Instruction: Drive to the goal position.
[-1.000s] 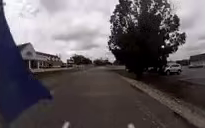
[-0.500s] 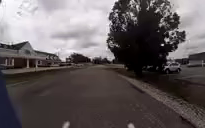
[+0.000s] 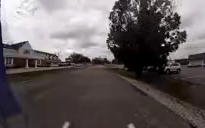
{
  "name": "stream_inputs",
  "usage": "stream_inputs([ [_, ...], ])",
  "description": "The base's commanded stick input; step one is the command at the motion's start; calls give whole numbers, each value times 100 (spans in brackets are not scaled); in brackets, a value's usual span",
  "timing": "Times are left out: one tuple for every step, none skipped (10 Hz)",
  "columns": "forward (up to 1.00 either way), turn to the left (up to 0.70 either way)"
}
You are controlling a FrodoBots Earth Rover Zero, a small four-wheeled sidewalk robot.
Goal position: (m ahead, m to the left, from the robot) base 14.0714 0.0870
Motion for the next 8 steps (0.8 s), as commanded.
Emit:
stream_inputs([
  [45, 0],
  [45, 0],
  [45, 0],
  [45, 0],
  [45, 0],
  [45, 0],
  [45, 0],
  [45, 1],
])
